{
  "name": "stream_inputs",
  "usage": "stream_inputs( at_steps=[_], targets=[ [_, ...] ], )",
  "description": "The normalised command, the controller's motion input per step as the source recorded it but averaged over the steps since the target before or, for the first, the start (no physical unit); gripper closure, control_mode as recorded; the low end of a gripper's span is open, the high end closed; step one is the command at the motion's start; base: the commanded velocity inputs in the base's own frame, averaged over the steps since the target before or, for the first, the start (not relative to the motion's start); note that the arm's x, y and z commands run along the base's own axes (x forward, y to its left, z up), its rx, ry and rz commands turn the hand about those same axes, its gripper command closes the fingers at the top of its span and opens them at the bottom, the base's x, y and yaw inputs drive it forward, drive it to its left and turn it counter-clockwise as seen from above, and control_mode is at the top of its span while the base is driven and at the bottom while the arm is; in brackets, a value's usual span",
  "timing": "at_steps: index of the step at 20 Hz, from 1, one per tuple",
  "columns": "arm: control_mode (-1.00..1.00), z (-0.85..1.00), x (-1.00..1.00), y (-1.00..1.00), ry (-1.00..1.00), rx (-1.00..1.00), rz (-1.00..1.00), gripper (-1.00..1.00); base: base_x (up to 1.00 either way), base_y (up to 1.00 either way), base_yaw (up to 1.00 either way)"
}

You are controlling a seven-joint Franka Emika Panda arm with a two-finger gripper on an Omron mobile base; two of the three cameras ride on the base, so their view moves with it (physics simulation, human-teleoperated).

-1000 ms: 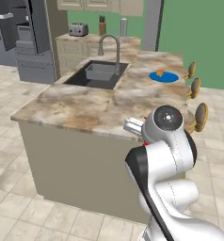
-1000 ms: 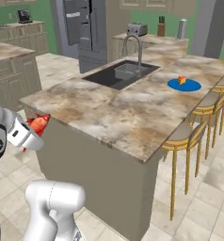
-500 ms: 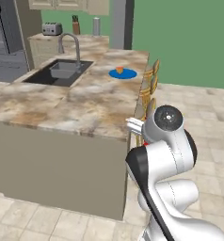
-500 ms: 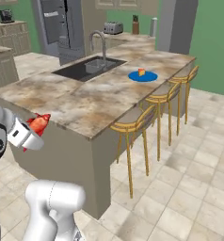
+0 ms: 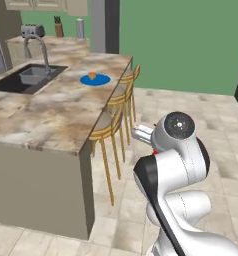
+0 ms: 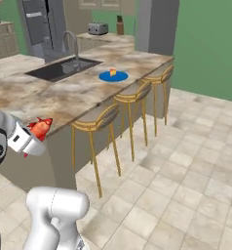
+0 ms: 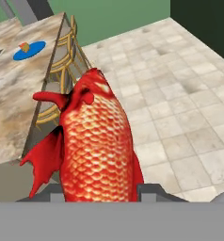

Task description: Take the cheese, fish, and corn from the fridge and place them on the plate on the dining counter to create an appetizer plate.

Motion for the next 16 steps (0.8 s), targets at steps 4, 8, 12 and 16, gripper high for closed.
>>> stream_inputs(
  at_steps=[4, 8, 12, 16],
  targets=[
    [1.00, 0.00, 0.00, 0.00, 0.00, 0.00, 0.00, 1.00, 0.65, -1.00, 0.06],
    [1.00, 0.00, 0.00, 0.00, 0.00, 0.00, 0.00, 1.00, 0.99, -1.00, 0.29],
    [1.00, 0.00, 0.00, 0.00, 0.00, 0.00, 0.00, 1.00, 1.00, -0.78, 0.42],
    [1.00, 0.00, 0.00, 0.00, 0.00, 0.00, 0.00, 1.00, 1.00, -0.54, 0.55]
  ],
)
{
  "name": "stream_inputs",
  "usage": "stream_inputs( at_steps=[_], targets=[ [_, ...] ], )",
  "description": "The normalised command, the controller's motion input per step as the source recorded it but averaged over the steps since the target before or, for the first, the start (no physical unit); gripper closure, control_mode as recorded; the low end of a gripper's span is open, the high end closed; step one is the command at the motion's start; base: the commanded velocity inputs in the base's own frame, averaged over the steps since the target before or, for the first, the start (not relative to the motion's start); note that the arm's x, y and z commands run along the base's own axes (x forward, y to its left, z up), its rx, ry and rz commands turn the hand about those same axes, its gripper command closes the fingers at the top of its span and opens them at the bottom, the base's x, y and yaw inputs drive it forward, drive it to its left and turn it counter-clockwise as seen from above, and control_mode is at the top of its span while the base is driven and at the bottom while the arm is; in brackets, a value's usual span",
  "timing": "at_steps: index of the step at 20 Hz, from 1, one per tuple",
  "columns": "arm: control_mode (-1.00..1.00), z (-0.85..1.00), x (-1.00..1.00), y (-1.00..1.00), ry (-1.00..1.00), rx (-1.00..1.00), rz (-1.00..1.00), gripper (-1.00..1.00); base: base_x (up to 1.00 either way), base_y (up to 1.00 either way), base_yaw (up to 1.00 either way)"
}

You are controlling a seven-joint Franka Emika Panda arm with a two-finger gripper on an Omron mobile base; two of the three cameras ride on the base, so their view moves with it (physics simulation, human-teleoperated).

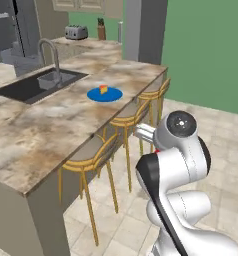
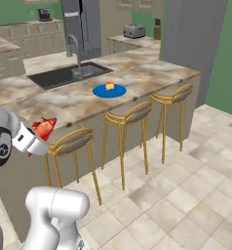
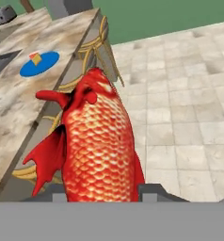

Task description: Take the cheese, fish, and corn from the fridge and place them on the plate on the dining counter to create an appetizer plate.

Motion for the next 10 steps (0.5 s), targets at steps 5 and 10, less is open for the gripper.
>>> stream_inputs(
  at_steps=[5, 10],
  targets=[
    [1.00, 0.00, 0.00, 0.00, 0.00, 0.00, 0.00, 1.00, 0.77, -0.81, 0.51],
    [1.00, 0.00, 0.00, 0.00, 0.00, 0.00, 0.00, 1.00, 0.45, -1.00, 0.40]
  ],
)
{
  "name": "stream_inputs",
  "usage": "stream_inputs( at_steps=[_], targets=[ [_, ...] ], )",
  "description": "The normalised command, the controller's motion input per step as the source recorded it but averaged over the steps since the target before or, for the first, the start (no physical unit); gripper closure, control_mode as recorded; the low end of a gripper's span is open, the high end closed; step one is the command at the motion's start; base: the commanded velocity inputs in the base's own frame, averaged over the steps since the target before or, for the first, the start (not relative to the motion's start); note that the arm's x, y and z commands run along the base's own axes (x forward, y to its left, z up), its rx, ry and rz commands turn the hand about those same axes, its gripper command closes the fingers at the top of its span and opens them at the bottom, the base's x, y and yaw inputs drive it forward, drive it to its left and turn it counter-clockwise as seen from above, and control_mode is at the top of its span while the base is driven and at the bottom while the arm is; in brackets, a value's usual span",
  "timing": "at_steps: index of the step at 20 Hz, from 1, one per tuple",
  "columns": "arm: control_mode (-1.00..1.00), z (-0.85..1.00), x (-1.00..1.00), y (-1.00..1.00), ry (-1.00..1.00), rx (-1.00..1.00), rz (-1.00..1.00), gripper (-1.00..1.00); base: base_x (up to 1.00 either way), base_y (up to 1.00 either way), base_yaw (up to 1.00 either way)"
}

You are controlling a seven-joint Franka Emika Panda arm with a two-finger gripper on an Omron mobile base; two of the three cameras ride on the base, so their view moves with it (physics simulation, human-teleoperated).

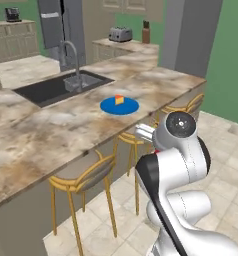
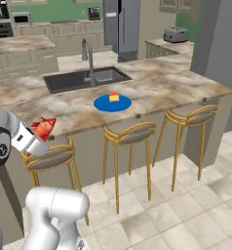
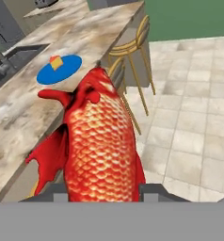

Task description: Take the cheese, fish, and corn from the fridge and place them on the plate on the dining counter to create an appetizer plate.

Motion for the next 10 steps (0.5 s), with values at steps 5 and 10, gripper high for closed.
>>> stream_inputs(
  at_steps=[5, 10],
  targets=[
    [1.00, 0.00, 0.00, 0.00, 0.00, 0.00, 0.00, 1.00, 0.71, -0.79, 0.32],
    [1.00, 0.00, 0.00, 0.00, 0.00, 0.00, 0.00, 1.00, 1.00, -0.56, 0.29]
  ],
)
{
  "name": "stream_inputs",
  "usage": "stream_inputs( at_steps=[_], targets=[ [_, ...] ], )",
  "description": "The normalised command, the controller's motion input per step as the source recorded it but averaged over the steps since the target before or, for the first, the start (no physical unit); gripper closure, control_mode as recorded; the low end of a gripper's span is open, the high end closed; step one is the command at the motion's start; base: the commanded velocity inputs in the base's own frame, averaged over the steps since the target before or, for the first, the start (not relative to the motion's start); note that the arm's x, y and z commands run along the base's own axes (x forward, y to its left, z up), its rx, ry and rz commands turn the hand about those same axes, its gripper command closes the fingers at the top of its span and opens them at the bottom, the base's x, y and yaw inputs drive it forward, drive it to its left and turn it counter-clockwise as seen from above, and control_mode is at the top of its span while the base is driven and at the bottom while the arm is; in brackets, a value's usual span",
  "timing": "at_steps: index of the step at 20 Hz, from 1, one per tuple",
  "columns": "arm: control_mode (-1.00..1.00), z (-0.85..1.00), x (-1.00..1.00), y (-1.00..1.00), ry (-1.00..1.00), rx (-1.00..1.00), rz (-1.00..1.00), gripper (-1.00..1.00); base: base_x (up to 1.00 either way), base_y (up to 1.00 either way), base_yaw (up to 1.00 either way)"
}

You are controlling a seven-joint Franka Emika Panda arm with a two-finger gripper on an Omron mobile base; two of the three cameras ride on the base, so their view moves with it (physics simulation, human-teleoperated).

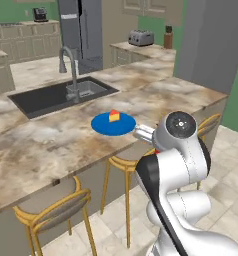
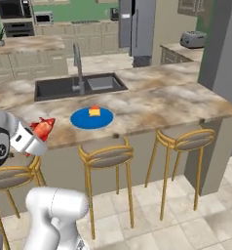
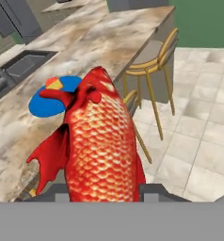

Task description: Take the cheese, fish, and corn from the fridge and place them on the plate on the dining counter to create an appetizer plate.

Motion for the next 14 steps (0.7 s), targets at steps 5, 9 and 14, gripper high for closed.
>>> stream_inputs(
  at_steps=[5, 9, 14],
  targets=[
    [1.00, 0.00, 0.00, 0.00, 0.00, 0.00, 0.00, 1.00, 1.00, -0.53, 0.27],
    [1.00, 0.00, 0.00, 0.00, 0.00, 0.00, 0.00, 1.00, 0.85, -0.11, 0.19],
    [1.00, 0.00, 0.00, 0.00, 0.00, 0.00, 0.00, 1.00, 0.40, 0.02, 0.00]
  ],
)
